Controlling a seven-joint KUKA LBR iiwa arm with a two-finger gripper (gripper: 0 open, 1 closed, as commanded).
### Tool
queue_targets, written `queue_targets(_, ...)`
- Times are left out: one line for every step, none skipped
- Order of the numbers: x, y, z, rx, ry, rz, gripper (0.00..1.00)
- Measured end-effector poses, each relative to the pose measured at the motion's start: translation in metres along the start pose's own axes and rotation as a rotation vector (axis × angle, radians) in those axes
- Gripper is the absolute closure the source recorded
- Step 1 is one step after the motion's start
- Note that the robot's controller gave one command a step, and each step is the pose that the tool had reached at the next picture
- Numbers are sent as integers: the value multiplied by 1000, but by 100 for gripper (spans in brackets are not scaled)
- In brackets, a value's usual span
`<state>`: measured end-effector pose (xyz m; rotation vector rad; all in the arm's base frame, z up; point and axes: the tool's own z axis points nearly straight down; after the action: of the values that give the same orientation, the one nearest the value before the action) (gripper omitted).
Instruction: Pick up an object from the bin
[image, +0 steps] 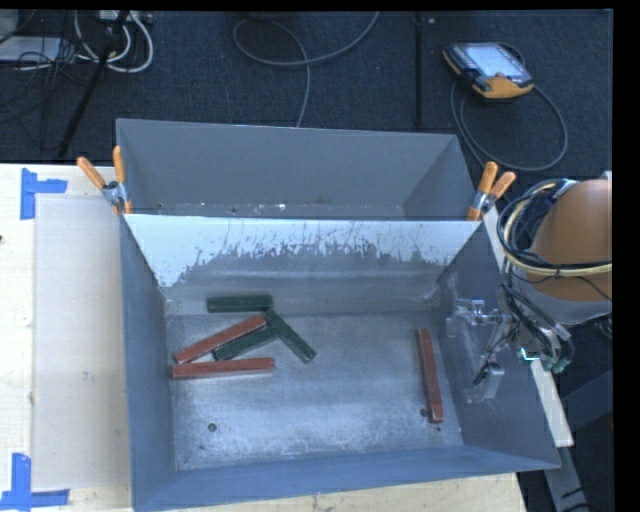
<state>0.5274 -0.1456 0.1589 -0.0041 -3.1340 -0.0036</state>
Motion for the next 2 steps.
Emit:
queue_targets(-2,0,-4,2,-7,-4,0)
queue_targets(15,0,34,3,-16,115,0)
